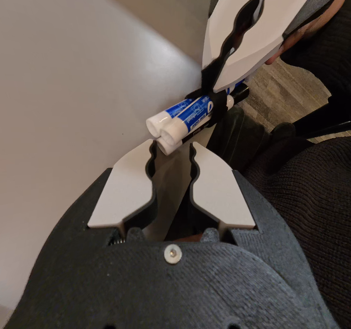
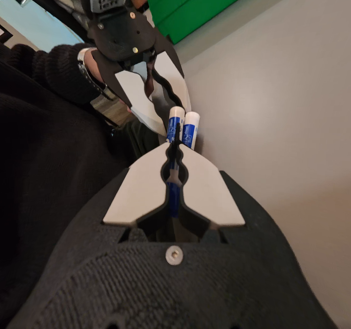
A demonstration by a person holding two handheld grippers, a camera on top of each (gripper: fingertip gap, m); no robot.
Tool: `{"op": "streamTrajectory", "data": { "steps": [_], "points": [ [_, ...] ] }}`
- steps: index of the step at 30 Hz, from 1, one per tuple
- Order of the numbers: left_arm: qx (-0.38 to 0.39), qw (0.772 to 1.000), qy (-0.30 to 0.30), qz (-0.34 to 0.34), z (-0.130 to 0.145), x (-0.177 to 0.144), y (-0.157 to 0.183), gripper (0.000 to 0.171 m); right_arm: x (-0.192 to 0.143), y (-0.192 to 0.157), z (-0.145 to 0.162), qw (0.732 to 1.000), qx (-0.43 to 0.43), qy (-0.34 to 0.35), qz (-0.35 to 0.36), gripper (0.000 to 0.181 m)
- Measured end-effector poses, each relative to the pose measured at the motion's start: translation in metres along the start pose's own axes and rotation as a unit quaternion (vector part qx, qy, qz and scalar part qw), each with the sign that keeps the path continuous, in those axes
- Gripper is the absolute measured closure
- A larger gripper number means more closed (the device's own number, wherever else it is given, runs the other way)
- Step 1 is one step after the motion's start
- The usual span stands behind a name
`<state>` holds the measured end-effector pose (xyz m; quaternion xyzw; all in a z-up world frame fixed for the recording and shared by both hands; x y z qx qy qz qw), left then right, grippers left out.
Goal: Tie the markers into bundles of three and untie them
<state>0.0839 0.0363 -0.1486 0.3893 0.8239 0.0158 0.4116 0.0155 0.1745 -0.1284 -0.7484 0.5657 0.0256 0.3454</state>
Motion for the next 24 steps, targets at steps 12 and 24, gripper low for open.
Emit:
{"op": "streamTrajectory", "data": {
  "steps": [12, 24],
  "points": [
    [-0.053, 0.996, 0.073, -0.018, -0.010, -0.016, -0.015, 0.125, -0.071, -0.005, -0.054, 0.980, -0.028, 0.139, 0.138, 0.178],
    [-0.008, 0.998, 0.047, -0.035, -0.008, -0.006, -0.006, 0.125, -0.236, 0.141, -0.052, 0.823, 0.064, 0.133, 0.549, 0.177]
  ]
}}
Point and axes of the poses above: each gripper's, where its closed fingertips meet, x out along the fingers, z out of its underside, y = z × x across the jaws, the point moved 7 cm from there along -x, back along the fingers, and after that the axes turned 2 degrees about x, right-handed, at the moved point
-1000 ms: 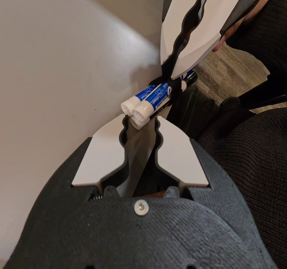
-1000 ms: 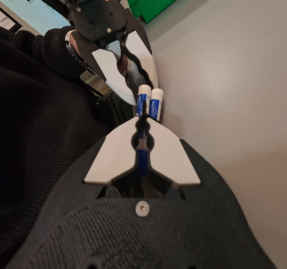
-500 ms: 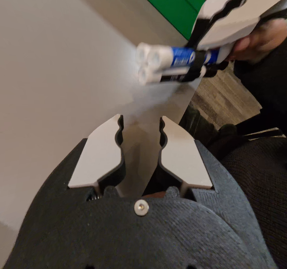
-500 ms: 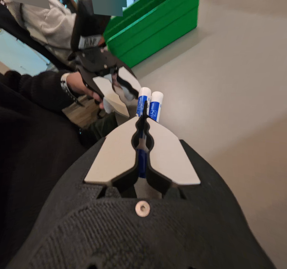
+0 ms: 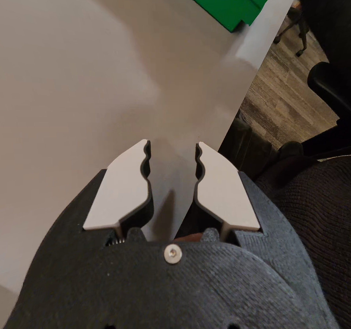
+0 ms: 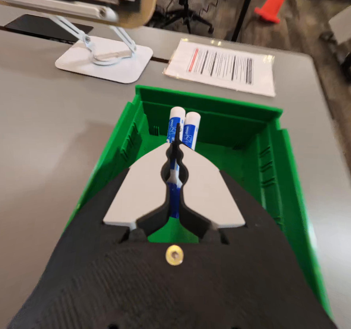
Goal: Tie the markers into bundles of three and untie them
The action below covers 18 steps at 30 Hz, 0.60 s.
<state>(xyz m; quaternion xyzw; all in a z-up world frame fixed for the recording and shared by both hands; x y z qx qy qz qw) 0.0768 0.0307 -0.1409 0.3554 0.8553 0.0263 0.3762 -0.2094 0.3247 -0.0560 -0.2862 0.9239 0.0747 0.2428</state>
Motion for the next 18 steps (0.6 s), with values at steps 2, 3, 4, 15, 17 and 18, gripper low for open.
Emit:
{"op": "streamTrajectory", "data": {
  "steps": [2, 3, 4, 15, 17, 18],
  "points": [
    [0.000, 1.000, -0.002, 0.000, 0.000, 0.001, 0.001, 0.125, 0.022, 0.002, 0.016, 0.998, 0.049, -0.020, -0.020, 0.177],
    [0.001, 1.000, -0.004, 0.000, 0.001, 0.002, 0.001, 0.124, 0.030, 0.001, 0.023, 0.997, 0.066, -0.030, -0.029, 0.177],
    [0.002, 1.000, -0.008, -0.001, 0.002, 0.002, 0.001, 0.124, 0.037, -0.001, 0.029, 0.996, 0.075, -0.037, -0.036, 0.177],
    [0.010, 1.000, -0.029, -0.002, 0.009, 0.006, 0.003, 0.124, 0.063, -0.016, 0.043, 0.996, 0.064, -0.050, -0.040, 0.177],
    [0.010, 0.999, -0.031, -0.004, 0.009, 0.006, 0.003, 0.123, 0.063, -0.018, 0.041, 0.996, 0.065, -0.045, -0.044, 0.177],
    [0.010, 0.999, -0.031, -0.005, 0.009, 0.007, 0.003, 0.123, 0.063, -0.020, 0.040, 0.996, 0.067, -0.044, -0.048, 0.177]
  ]
}}
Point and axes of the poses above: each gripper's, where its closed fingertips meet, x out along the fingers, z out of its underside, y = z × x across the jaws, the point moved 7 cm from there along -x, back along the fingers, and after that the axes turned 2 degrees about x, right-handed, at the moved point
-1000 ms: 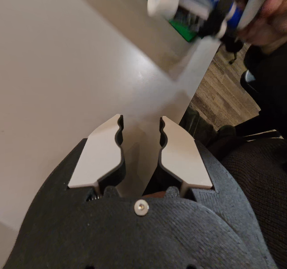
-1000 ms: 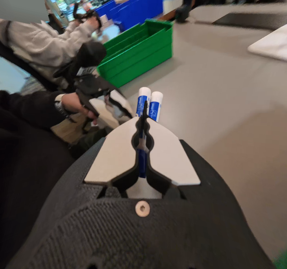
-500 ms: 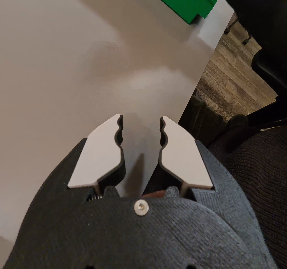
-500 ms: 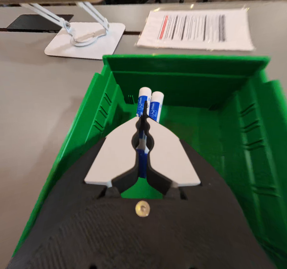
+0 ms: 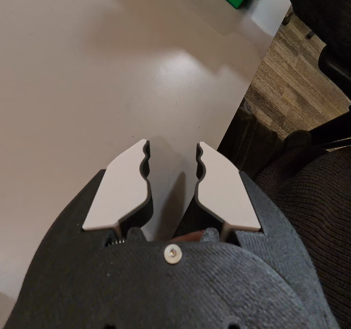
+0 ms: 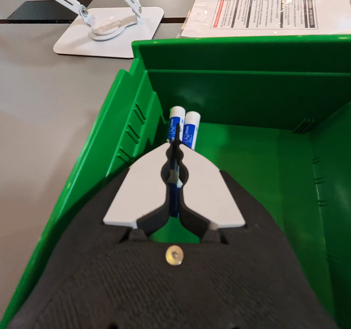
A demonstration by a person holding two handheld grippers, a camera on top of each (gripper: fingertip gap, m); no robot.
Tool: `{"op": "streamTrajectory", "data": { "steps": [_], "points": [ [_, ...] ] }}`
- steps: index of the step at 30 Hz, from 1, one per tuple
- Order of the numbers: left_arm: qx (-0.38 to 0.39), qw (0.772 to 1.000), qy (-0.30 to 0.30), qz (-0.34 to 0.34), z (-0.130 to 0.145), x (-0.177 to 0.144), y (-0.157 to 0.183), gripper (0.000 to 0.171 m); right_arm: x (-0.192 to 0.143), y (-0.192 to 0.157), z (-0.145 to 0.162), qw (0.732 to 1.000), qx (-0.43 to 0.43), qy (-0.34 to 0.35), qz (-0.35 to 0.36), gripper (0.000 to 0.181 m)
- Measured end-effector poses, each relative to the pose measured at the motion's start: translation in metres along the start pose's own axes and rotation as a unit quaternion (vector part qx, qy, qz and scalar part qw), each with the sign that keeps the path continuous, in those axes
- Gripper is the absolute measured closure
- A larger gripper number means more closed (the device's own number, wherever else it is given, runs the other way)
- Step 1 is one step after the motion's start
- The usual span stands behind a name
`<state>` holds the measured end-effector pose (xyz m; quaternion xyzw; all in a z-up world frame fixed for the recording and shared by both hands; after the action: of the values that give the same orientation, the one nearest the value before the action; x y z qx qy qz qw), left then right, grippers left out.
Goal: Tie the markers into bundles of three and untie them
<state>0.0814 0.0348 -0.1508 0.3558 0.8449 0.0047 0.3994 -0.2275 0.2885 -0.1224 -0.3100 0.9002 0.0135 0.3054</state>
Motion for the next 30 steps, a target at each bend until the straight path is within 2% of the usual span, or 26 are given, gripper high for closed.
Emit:
{"op": "streamTrajectory", "data": {
  "steps": [8, 14, 17, 26, 30],
  "points": [
    [0.006, 1.000, -0.009, 0.000, 0.001, 0.002, 0.003, 0.123, 0.001, 0.002, 0.003, 1.000, 0.015, -0.006, -0.012, 0.173],
    [0.008, 1.000, -0.010, 0.000, 0.001, 0.002, 0.003, 0.123, -0.007, 0.004, 0.002, 0.999, 0.026, -0.005, -0.018, 0.153],
    [0.007, 1.000, -0.009, 0.001, 0.001, 0.002, 0.003, 0.123, -0.015, 0.008, -0.001, 0.999, 0.037, 0.003, -0.021, 0.149],
    [0.007, 1.000, -0.009, 0.001, 0.001, 0.002, 0.002, 0.122, -0.054, 0.037, -0.016, 0.991, 0.107, 0.080, -0.015, 0.150],
    [0.008, 1.000, -0.008, -0.002, 0.001, 0.002, 0.002, 0.122, -0.086, 0.024, -0.036, 0.987, 0.071, 0.144, -0.016, 0.155]
  ]
}}
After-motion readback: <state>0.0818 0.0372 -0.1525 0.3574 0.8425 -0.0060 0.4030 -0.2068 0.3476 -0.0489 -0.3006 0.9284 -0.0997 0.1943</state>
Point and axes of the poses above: each gripper's, where its closed fingertips meet, x out along the fingers, z out of its underside, y = z × x across the jaws, the point moved 7 cm from there along -x, back along the fingers, and after that the axes turned 2 degrees about x, right-handed, at the moved point
